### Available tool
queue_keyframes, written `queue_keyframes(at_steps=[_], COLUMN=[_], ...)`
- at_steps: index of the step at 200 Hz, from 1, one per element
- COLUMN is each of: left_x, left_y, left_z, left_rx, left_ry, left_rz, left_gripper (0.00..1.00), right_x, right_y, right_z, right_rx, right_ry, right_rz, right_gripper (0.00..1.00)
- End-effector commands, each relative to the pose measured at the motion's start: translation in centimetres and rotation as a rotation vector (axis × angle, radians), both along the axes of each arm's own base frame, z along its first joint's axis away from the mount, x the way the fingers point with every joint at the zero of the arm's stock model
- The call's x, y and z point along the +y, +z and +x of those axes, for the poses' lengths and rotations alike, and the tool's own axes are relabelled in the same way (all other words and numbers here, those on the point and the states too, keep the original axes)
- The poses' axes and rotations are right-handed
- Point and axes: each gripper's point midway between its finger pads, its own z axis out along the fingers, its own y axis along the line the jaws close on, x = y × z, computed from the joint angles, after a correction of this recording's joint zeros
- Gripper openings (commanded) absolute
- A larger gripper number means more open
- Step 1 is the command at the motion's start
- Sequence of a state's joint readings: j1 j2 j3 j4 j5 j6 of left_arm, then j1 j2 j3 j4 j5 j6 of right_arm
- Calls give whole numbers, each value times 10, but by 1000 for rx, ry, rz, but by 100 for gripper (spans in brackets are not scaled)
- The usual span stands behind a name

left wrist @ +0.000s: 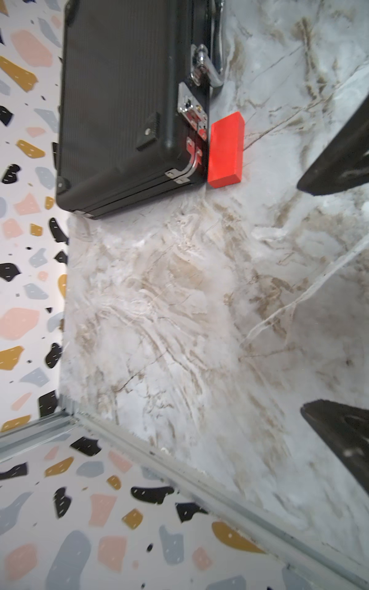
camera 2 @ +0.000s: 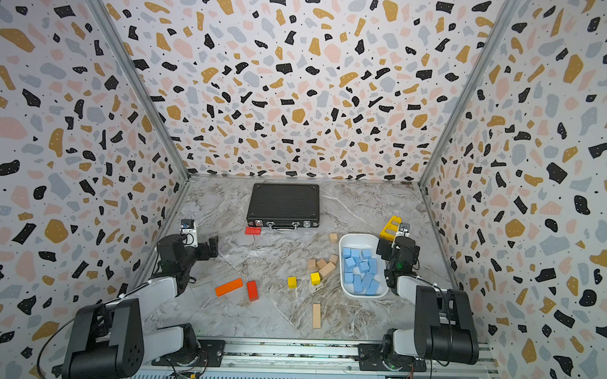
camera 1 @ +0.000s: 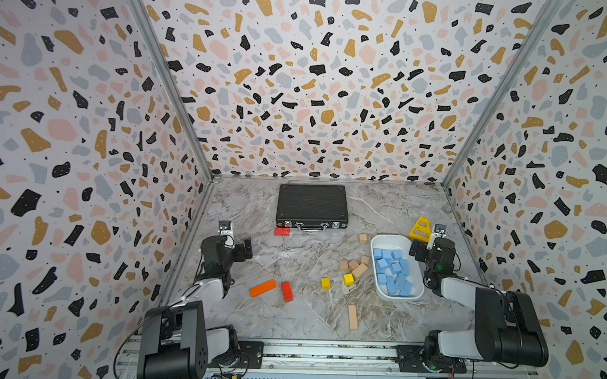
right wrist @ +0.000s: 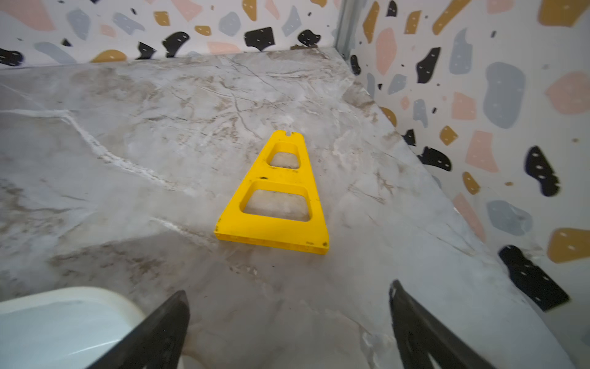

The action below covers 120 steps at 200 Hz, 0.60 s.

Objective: Pick out the blue building blocks
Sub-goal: Reset both arms

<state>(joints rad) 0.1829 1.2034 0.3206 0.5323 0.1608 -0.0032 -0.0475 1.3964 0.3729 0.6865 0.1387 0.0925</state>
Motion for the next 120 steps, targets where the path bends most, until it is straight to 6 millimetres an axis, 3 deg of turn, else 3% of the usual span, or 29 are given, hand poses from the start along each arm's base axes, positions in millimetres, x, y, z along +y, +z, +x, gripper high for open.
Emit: queue_keyframes(at_steps=[1, 18, 67, 82, 120], left_x=[8, 10, 13, 19, 15], left_y=[24, 24, 22, 21, 17], left_z=[3, 3, 5, 6, 13], left_rx=[-123, -121, -103, -93, -55], left_ry=[44, 51, 69, 105, 81], left_rz=[21, 22, 18, 11, 25], left_gripper=[100, 100, 100, 100, 100], right_x=[19, 24, 42, 40, 41], right_y=[4, 2, -6, -8, -7], right_z=[3, 4, 12, 12, 13], right_rx=[-113, -158, -79, -48, -65], right_ry=[109, 142, 258, 245, 247], right_rz=[12, 7, 22, 24, 26], right_gripper=[100, 100, 100, 100, 100])
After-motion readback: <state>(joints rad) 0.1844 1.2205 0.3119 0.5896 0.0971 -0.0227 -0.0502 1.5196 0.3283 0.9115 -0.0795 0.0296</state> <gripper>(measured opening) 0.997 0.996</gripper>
